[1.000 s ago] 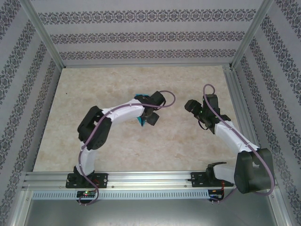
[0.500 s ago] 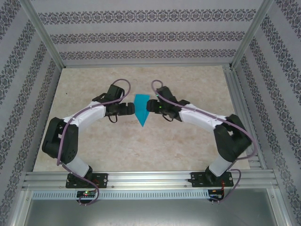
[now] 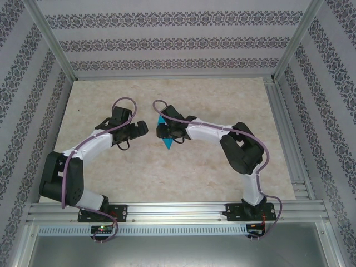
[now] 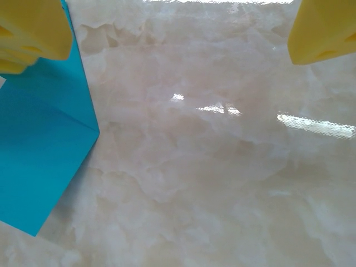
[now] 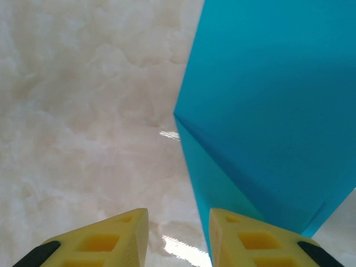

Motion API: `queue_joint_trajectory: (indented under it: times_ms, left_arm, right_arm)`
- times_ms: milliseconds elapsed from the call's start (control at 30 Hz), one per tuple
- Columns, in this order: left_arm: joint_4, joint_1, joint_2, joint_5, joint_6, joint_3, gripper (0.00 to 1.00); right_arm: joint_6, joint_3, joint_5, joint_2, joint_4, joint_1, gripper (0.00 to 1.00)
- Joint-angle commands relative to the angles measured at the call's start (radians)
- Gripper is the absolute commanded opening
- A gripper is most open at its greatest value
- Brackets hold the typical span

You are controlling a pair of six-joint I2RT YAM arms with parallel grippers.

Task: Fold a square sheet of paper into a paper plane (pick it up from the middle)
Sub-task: Fold the wing for the fifth time at the center of the table.

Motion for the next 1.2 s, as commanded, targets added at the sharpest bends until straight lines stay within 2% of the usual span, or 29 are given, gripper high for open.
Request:
queue_joint_trajectory:
  times_ms: [0,267,633,733,933,1167]
  left_arm:
    - [0.062,0.012,0.004,0.028,-0.033,0.001,1.0]
    - [0.075,0.012,0.049,0.081,-0.025,0.015,1.0]
    - [0.106,0.012,0.088,0.199,-0.007,0.028,0.99]
    - [0.115,0.006,0.101,0.253,0.006,0.037,0.98]
    - [0.116,-0.04,0.151,0.347,0.025,0.077,0.91]
    - [0.227,-0.111,0.23,0.442,-0.061,0.077,0.78]
  right_arm:
    - [0.007,0.039,0.026,0.03,-0.043,-0.016,0.34]
    - [-0.003,-0.011,0.057,0.041,-0.049,-0.052,0.34]
    - [-0.025,-0.102,-0.015,0.025,-0.013,-0.081,0.35]
    - [-0.036,-0.147,-0.069,-0.002,0.013,-0.095,0.35]
    - [-0.031,-0.302,-0.214,-0.08,0.13,-0.123,0.36]
    - [0.006,-0.455,-0.306,-0.165,0.261,-0.156,0.36]
